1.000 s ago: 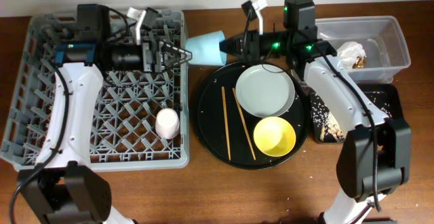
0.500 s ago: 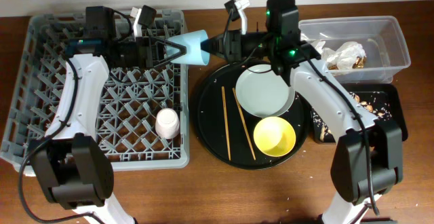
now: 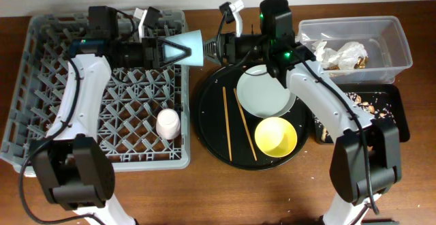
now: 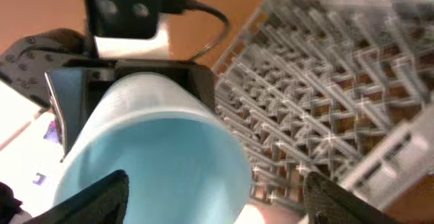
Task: Sort waste into correct bins and load items into the dishwasher rack
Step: 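Place the light-blue cup in the dish rack with the left gripper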
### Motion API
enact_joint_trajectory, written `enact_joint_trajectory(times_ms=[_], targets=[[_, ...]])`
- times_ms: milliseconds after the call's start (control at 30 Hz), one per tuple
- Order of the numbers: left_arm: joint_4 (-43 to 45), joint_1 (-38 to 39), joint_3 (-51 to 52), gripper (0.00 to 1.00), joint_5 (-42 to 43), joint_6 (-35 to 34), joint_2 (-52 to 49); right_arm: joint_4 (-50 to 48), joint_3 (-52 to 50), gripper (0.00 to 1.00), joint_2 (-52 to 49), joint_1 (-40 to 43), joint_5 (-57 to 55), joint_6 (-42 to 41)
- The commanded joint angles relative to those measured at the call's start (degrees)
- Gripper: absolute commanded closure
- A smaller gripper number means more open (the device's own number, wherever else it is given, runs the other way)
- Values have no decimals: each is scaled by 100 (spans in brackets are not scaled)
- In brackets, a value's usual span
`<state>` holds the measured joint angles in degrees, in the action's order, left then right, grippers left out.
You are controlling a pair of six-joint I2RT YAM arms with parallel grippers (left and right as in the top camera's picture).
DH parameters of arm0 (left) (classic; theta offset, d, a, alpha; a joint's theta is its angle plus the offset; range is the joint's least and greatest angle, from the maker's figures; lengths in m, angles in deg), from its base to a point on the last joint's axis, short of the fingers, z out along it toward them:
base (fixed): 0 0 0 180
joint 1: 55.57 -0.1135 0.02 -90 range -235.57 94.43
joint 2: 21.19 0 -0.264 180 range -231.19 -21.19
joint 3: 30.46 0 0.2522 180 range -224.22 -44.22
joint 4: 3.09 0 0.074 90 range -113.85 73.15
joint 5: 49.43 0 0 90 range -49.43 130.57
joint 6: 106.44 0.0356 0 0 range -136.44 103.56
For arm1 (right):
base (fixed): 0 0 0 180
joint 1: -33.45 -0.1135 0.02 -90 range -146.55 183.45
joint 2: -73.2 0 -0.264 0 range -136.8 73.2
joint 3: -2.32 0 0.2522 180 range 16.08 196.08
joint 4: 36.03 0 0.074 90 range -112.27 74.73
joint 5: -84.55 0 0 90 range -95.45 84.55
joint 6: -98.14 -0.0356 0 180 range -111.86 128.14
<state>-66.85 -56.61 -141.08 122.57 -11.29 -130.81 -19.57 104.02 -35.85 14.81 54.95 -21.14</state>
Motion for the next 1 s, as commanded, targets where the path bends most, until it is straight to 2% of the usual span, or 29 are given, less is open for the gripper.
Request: enact_joint_trajectory(times_ms=[0,67,133,300,400,667,700,733,800,867,967], targets=[[-149,-240,-39,47,-2476,-284,66,769,39,7,-98,227,-494,619],[-501,-236,-57,47,-3969,-302,297,1478,39,0,-98,376,-1091,807],[-944,-9,-59,46,-5906,-496,601,1956,39,1,-98,439,-1766,811],[-1307,905,-52,46,-7921,-498,522,2164,39,1,-98,442,-2041,957],[-1314,1250,-48,46,-8640,-603,361,2205,39,1,-98,442,-2041,957],[-1307,1390,-48,46,-8719,-608,-527,2247,39,1,-98,442,-2044,960],[-1300,1390,-48,43,-8719,-605,-603,2247,39,1,-98,442,-2046,960],[-1294,1419,-48,31,-8717,-608,-682,2247,39,1,-98,442,-2046,957],[-1268,1453,-50,1,-8719,-608,-726,2251,39,2,-98,442,-2059,960],[-1274,1453,-164,1,-8717,-758,-723,2315,39,2,-98,442,-2194,957],[-1488,1449,-916,1,-8299,-881,-649,2559,114,2,-7,614,-2236,1073]])
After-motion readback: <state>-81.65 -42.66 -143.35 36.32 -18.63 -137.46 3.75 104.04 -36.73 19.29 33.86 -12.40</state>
